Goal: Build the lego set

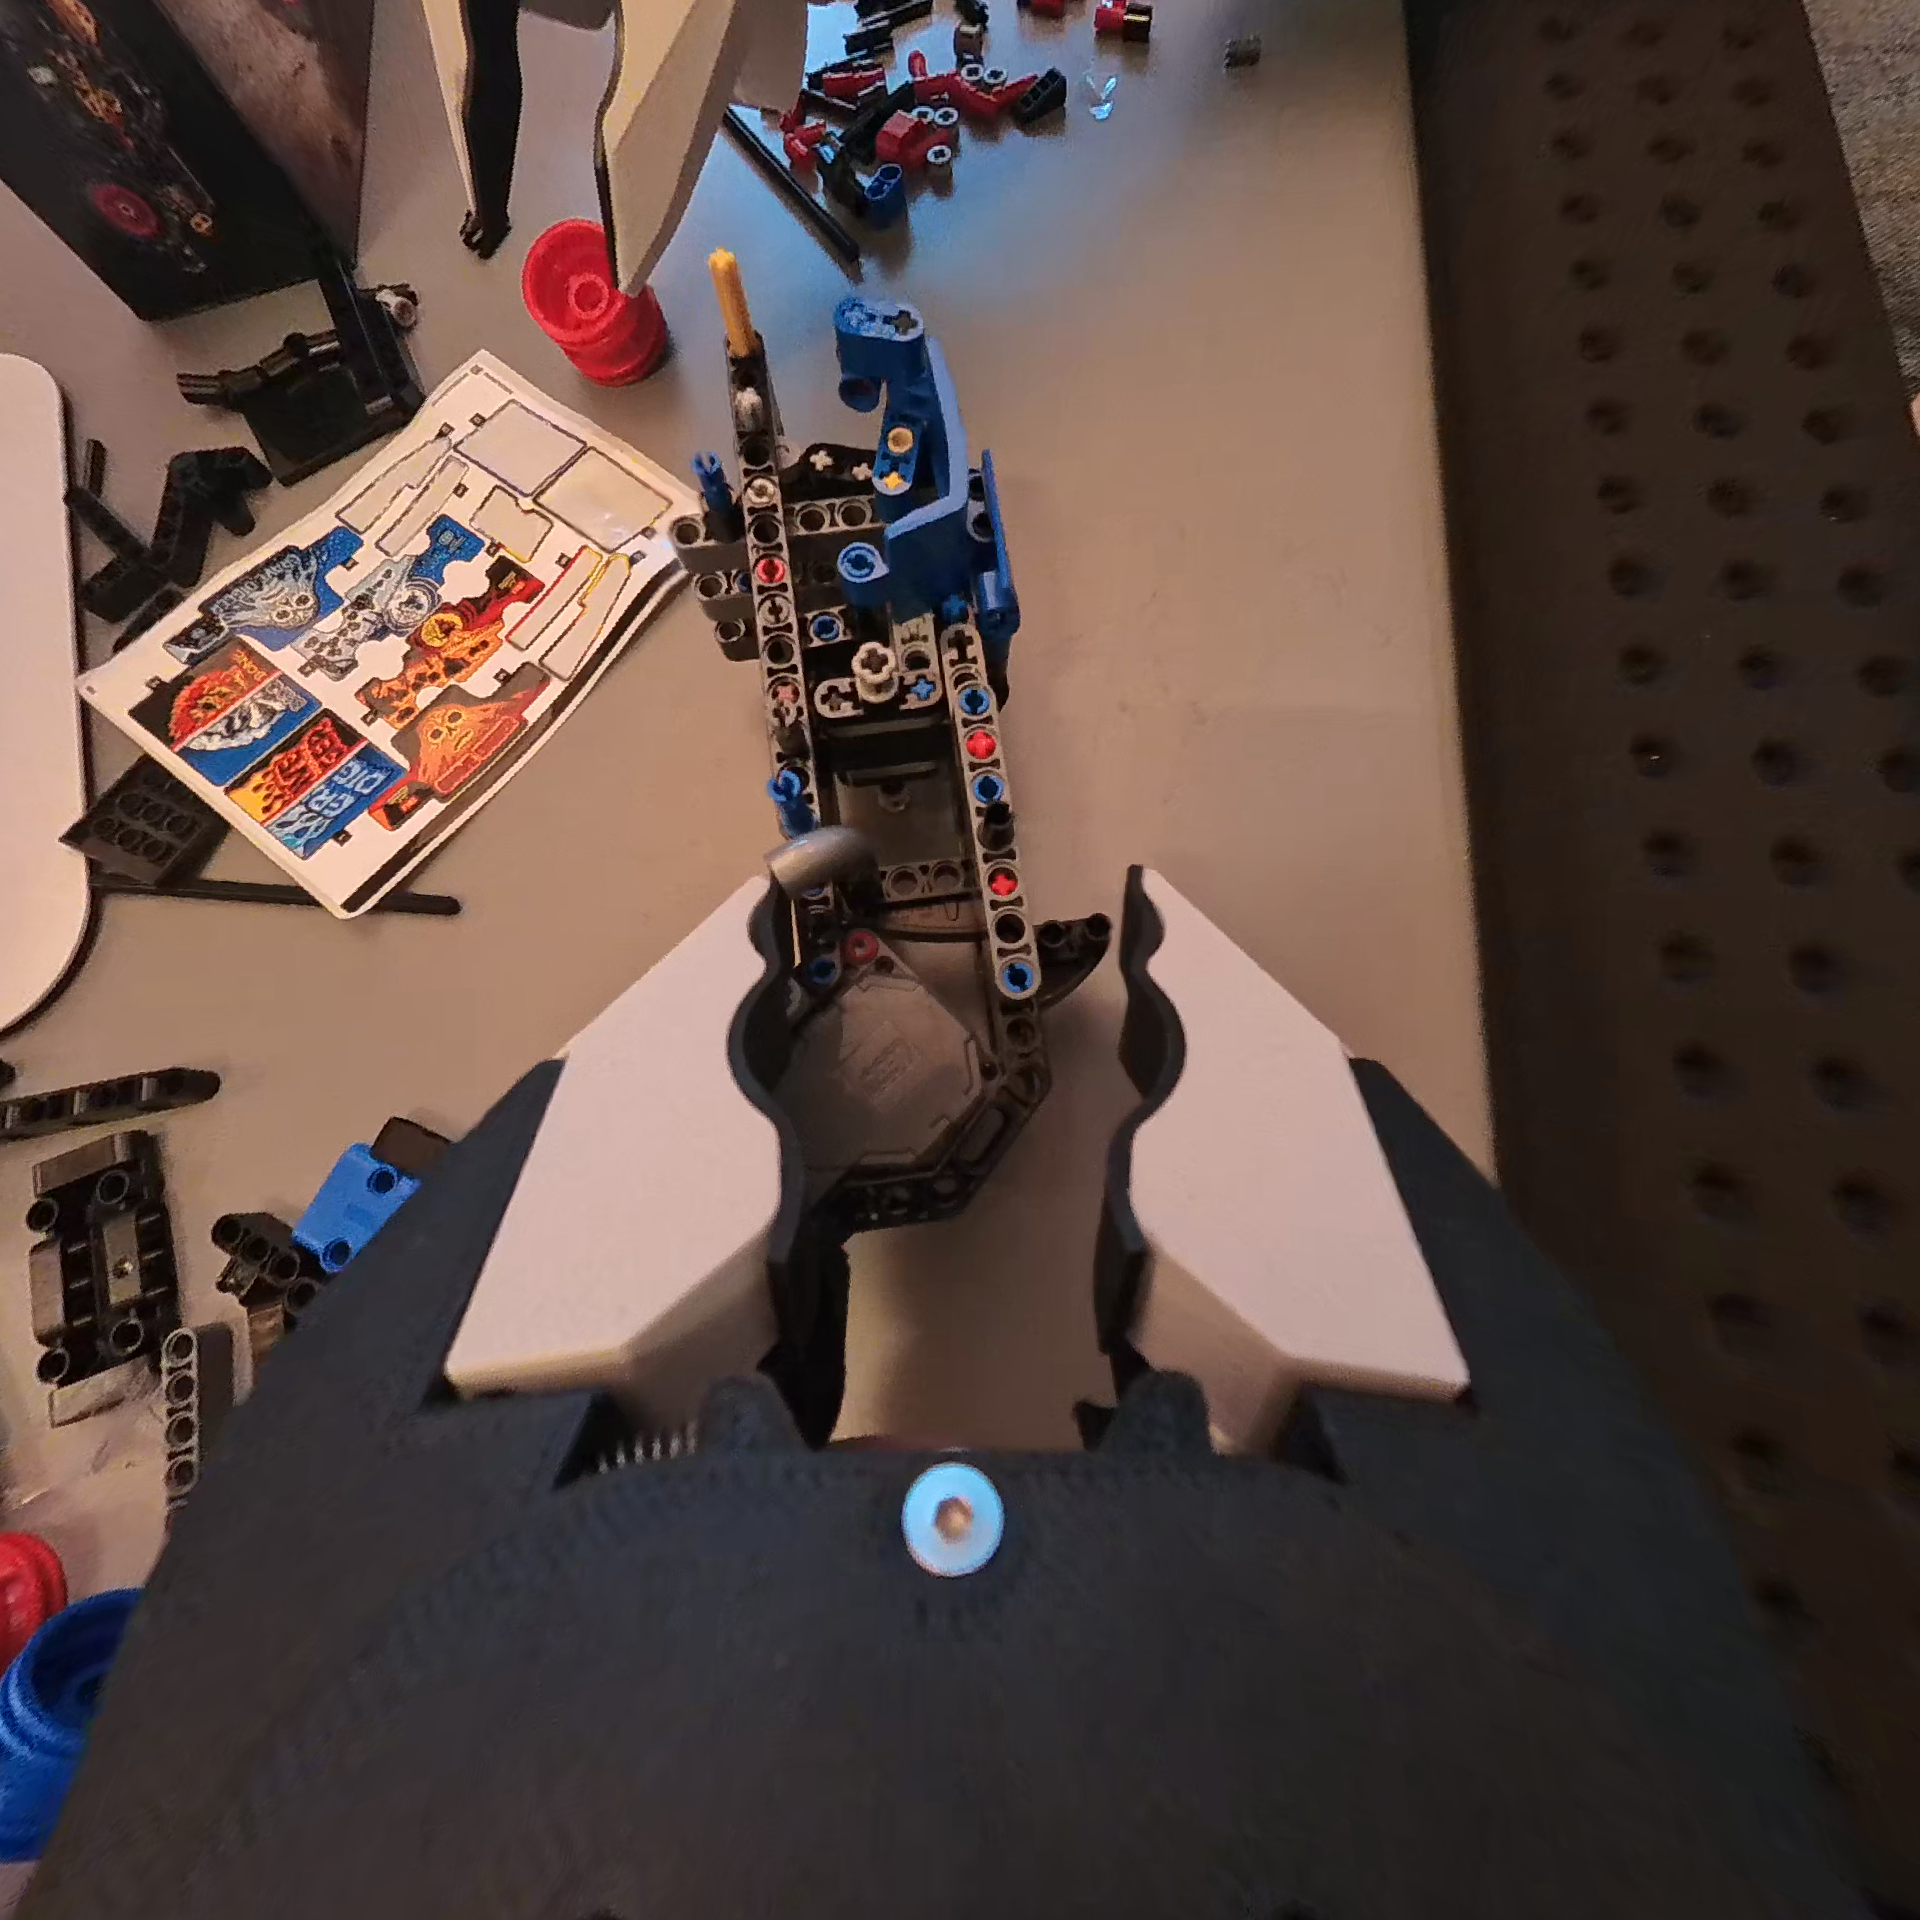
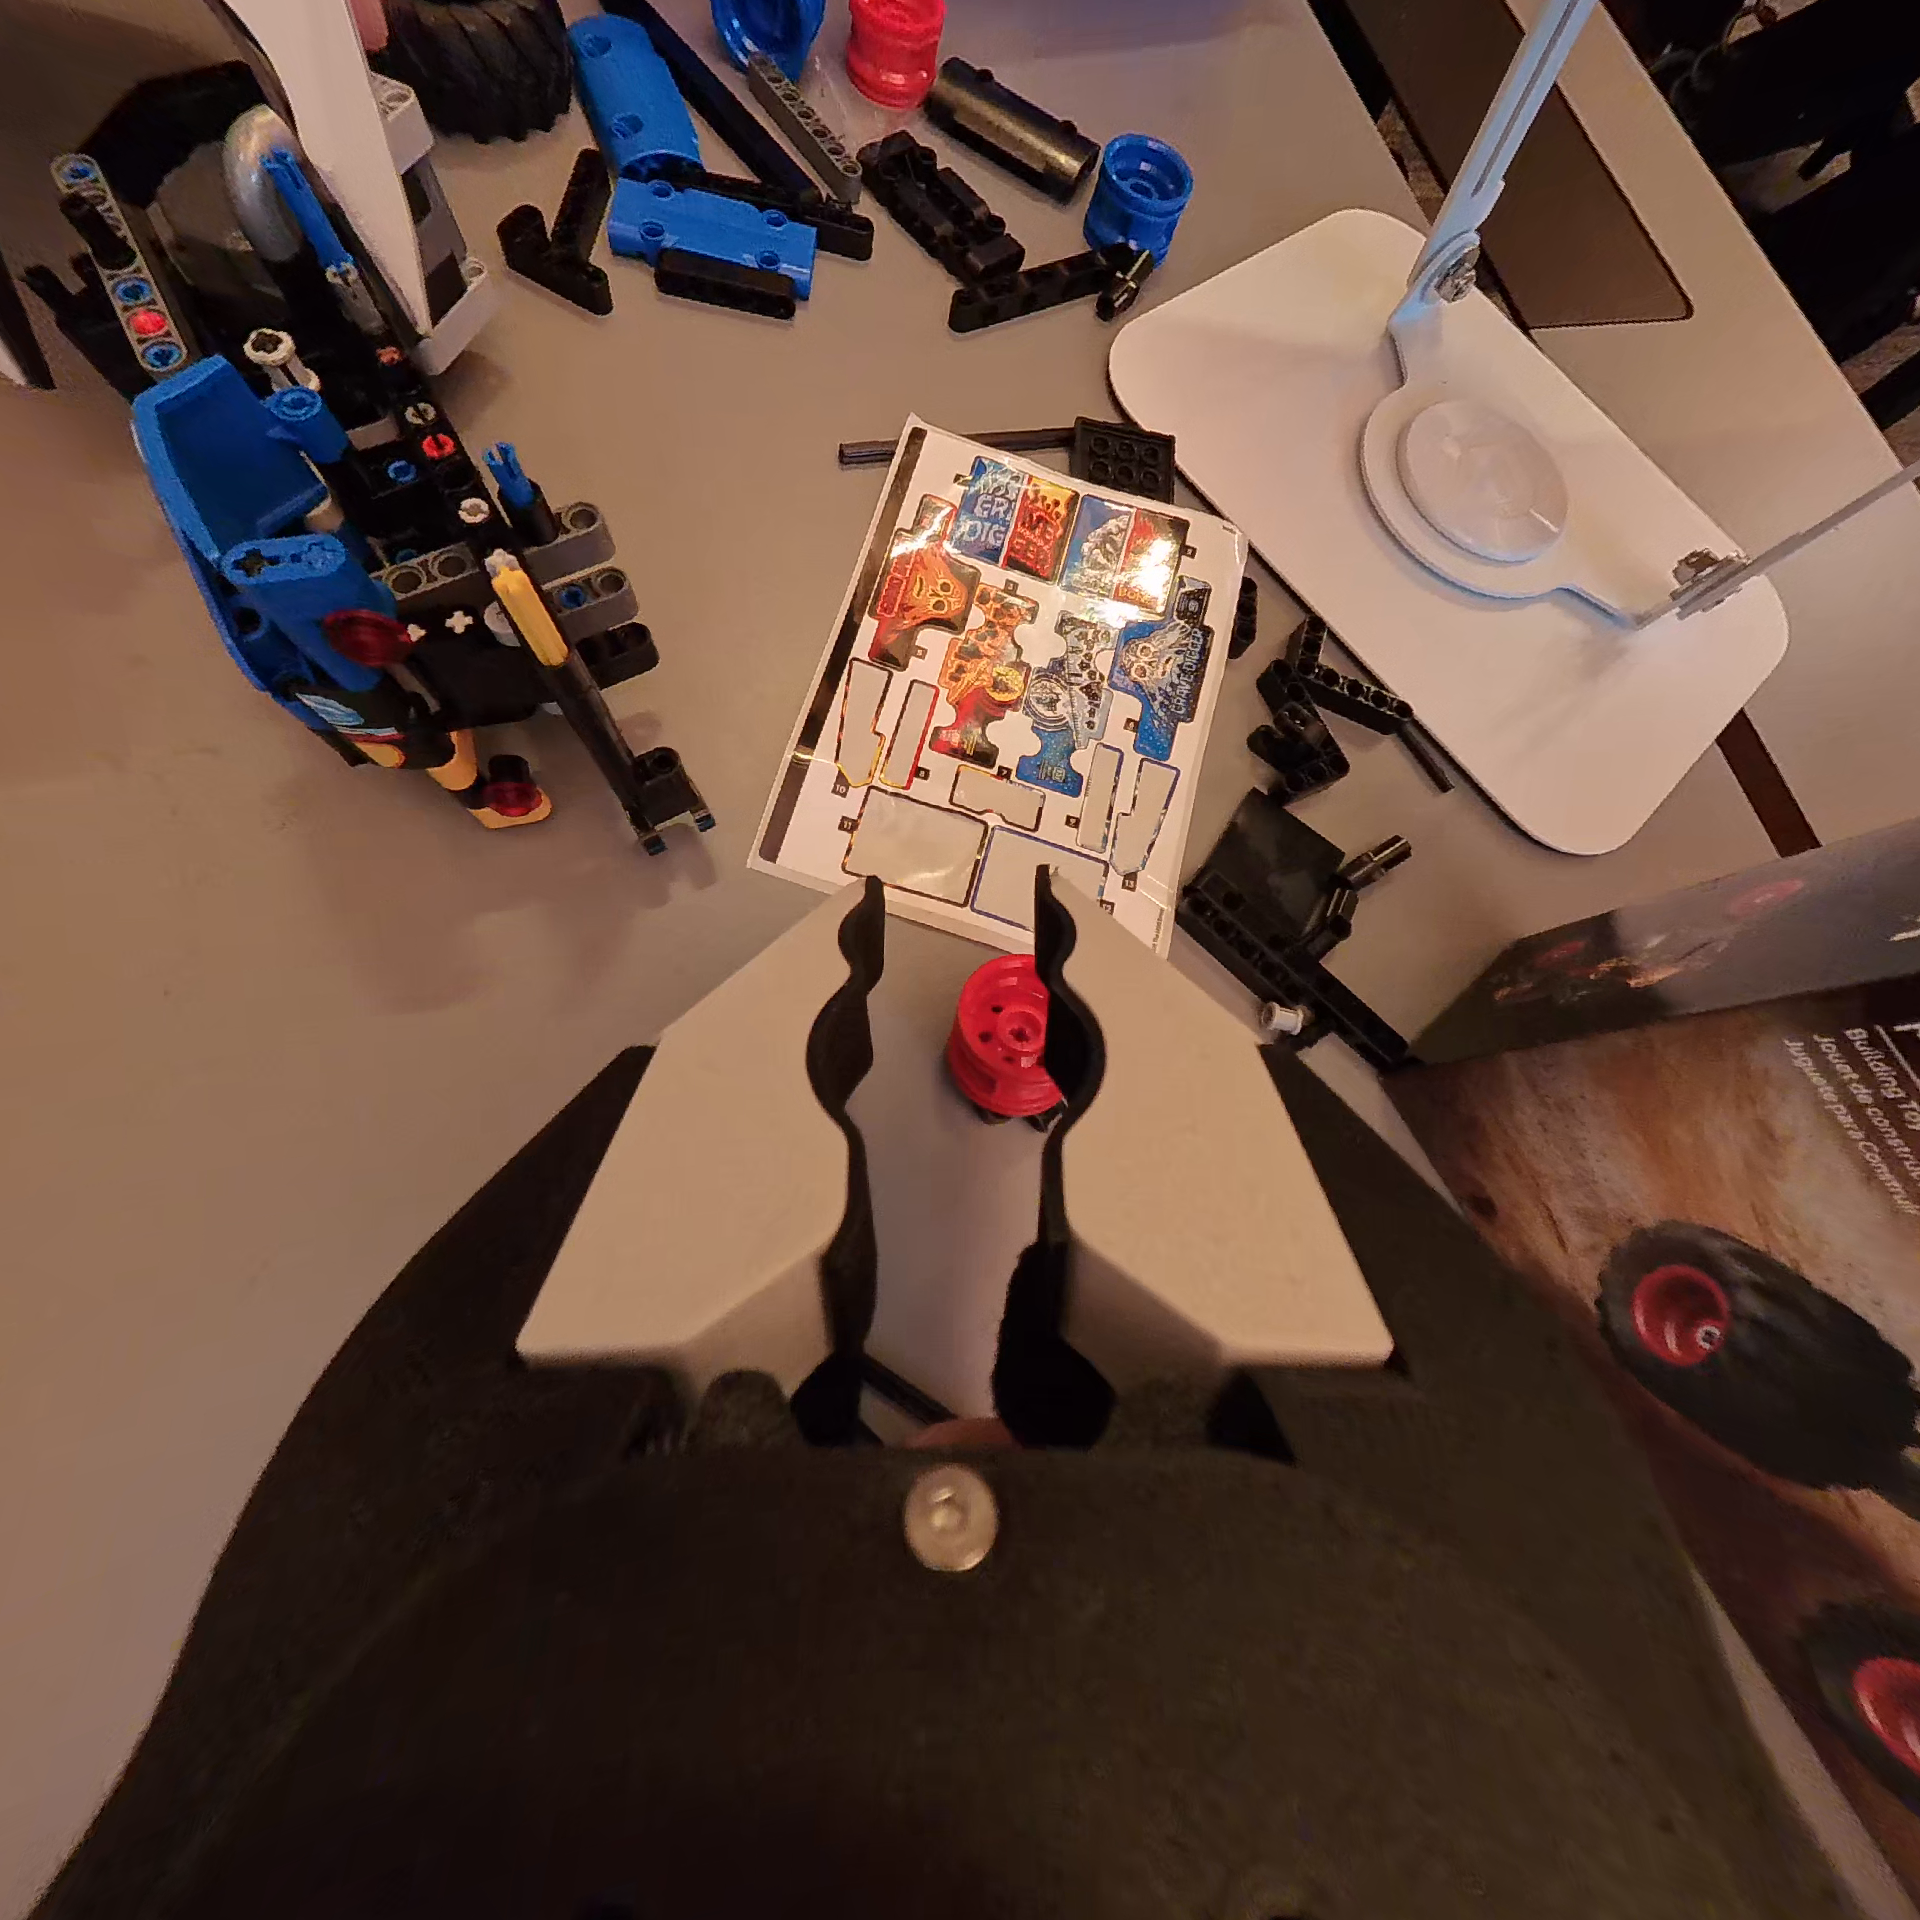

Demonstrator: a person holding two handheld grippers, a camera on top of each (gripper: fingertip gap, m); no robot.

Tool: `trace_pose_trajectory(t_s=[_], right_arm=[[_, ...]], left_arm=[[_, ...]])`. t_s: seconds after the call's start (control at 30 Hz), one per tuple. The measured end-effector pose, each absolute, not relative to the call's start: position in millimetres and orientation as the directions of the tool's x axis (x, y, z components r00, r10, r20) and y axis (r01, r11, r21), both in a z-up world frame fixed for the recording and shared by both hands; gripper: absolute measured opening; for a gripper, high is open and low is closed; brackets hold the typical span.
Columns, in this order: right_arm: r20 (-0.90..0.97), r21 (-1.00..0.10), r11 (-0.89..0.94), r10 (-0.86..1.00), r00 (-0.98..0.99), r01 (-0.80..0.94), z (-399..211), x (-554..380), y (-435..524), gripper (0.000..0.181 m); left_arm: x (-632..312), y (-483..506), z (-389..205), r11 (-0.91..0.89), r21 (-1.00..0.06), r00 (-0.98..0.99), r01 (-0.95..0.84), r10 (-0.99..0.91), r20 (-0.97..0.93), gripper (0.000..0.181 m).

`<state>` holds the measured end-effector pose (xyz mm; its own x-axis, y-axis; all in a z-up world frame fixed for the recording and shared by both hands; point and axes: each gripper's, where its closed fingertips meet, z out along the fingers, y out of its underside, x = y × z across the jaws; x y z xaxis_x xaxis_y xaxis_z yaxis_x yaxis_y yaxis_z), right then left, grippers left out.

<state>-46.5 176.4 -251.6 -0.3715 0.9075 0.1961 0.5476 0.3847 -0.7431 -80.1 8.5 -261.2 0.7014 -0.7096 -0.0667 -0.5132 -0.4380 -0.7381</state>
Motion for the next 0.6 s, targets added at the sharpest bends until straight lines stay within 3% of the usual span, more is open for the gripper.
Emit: trace_pose_trajectory(t_s=[0.6], right_arm=[[0.199, -0.743, 0.383, 0.909, -0.366, 0.548, -251, -46, 178, 0.027]], left_arm=[[-63, -7, -260, -0.46, -0.731, 0.666, -0.504, -0.745, 0.009, 0.085]])
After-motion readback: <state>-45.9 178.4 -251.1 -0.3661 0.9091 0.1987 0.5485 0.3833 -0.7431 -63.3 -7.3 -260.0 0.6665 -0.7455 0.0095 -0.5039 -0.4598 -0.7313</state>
